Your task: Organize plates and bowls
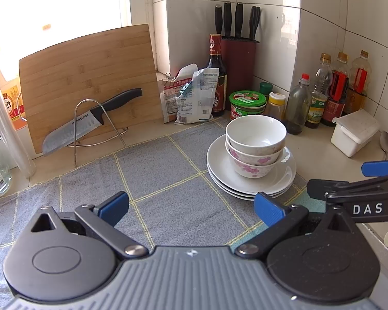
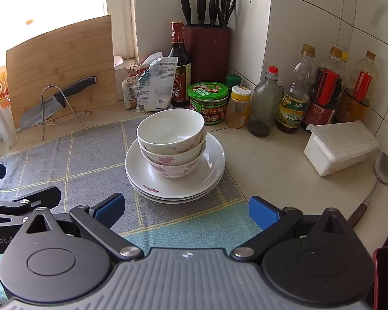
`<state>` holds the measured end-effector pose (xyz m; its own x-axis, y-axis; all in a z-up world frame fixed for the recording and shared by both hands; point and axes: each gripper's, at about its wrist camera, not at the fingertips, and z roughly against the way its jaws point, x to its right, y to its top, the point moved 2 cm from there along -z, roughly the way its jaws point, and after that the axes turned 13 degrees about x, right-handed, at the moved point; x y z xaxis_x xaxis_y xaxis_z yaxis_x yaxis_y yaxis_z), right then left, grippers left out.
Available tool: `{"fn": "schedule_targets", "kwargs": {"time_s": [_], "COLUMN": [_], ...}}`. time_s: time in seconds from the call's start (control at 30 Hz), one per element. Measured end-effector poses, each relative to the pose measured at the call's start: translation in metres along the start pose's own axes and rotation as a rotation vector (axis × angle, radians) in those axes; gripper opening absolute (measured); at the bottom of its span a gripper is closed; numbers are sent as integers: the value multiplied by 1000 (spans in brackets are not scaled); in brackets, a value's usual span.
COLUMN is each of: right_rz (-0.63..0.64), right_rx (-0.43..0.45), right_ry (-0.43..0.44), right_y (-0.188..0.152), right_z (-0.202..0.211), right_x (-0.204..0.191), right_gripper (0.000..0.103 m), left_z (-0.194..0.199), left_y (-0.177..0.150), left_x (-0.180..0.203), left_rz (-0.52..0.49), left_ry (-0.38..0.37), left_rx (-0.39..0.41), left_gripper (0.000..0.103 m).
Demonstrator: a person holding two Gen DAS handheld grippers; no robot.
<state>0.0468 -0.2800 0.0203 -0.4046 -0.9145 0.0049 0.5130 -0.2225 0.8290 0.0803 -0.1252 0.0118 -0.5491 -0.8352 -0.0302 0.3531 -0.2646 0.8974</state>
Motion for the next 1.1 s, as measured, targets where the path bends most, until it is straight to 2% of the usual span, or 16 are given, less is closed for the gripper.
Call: {"fn": "schedule_targets", "kwargs": {"time_s": [1.1], "right_rz": [16], "right_rx": [5], "right_ry": [-16], "right_y": [3], "right_z": [1], "right_x": [-2], "right_gripper": [103], "left_z": [1], "left_y": [0], "left_x": [-3], "left_rz": [6], "left_ry": [5], "left_rx": [0], "left_gripper": [102]}}
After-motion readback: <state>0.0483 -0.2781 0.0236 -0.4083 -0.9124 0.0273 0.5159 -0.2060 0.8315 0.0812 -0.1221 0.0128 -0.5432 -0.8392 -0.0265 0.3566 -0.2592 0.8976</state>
